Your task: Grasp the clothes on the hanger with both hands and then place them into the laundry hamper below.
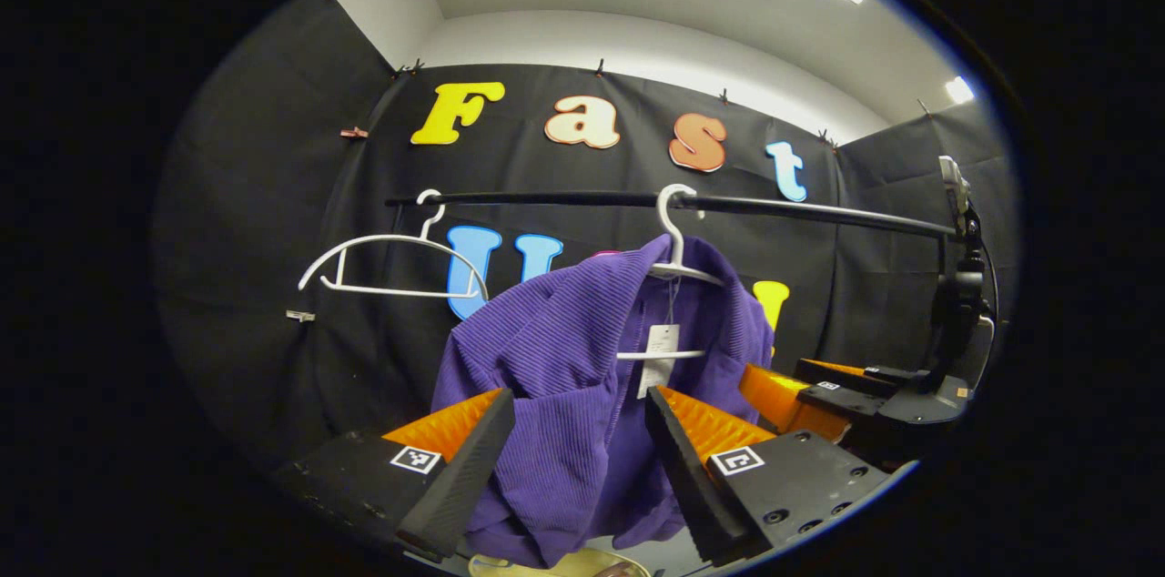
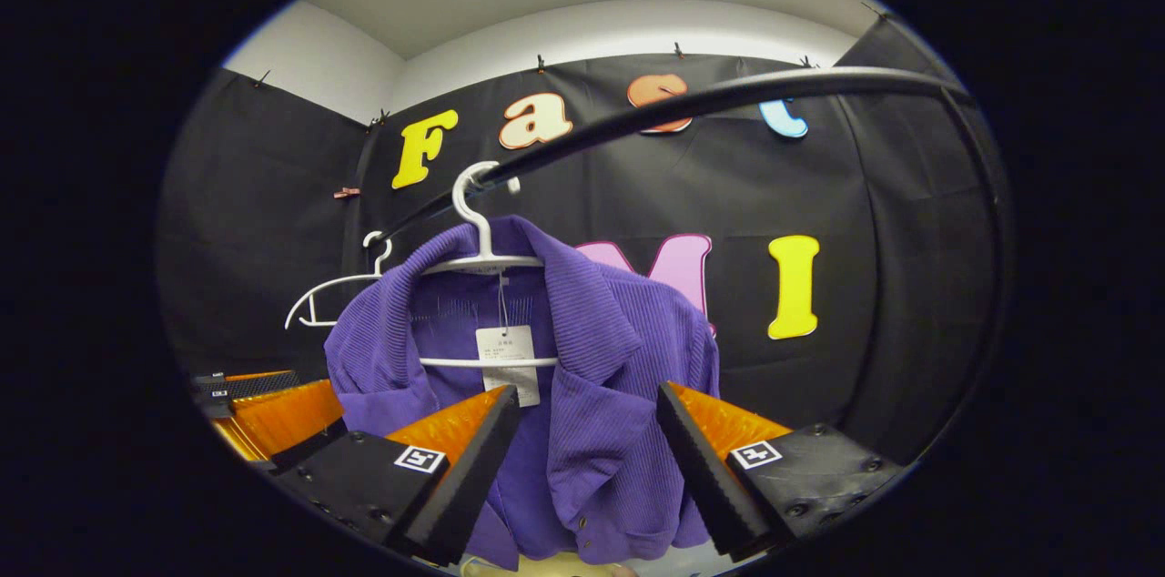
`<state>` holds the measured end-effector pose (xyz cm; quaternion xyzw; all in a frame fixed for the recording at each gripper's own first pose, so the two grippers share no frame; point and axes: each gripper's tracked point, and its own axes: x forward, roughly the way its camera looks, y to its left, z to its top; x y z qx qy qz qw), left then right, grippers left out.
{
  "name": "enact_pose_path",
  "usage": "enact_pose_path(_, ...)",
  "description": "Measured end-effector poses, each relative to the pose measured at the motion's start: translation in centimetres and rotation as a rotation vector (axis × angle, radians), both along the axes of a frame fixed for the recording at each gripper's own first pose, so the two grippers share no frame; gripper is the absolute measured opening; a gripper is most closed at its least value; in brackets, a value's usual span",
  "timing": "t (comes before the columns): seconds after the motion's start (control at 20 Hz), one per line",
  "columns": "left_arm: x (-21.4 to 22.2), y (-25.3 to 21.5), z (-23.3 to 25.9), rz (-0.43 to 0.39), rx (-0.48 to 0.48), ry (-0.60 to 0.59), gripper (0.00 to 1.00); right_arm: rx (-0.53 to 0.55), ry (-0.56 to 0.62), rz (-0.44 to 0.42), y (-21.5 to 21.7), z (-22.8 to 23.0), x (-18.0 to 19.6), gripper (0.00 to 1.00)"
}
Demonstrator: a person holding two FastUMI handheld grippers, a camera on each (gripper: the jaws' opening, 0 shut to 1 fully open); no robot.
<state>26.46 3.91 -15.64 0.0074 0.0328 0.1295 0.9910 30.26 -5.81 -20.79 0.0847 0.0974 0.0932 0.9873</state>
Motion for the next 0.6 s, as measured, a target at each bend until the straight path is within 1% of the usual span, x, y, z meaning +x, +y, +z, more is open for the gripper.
enact_pose_path(0.1,0.8,1.6,-0.5,0.044,0.001,-0.006,0.92,0.036,0.028,0.047,0.5,-1.4,1.0,0.98)
enact_pose_path(0.2,1.7,3.0,-1.3,0.066,0.02,-0.001,0.92,0.055,0.019,0.085,0.7,-1.9,1.8,0.98)
enact_pose_path(0.3,2.3,4.3,-2.7,0.074,0.033,0.024,0.92,0.059,0.01,0.111,1.0,-2.3,2.3,0.98)
enact_pose_path(0.45,2.9,5.9,-5.0,0.083,0.018,0.076,0.92,0.043,0.006,0.124,0.6,-2.9,3.3,0.98)
enact_pose_path(0.55,3.5,5.4,-5.9,0.071,-0.009,0.092,0.91,0.032,0.016,0.124,0.1,-3.4,3.7,0.98)
enact_pose_path(0.6,4.0,4.3,-6.0,0.048,-0.024,0.088,0.91,0.034,0.017,0.123,0.0,-3.6,3.9,0.98)
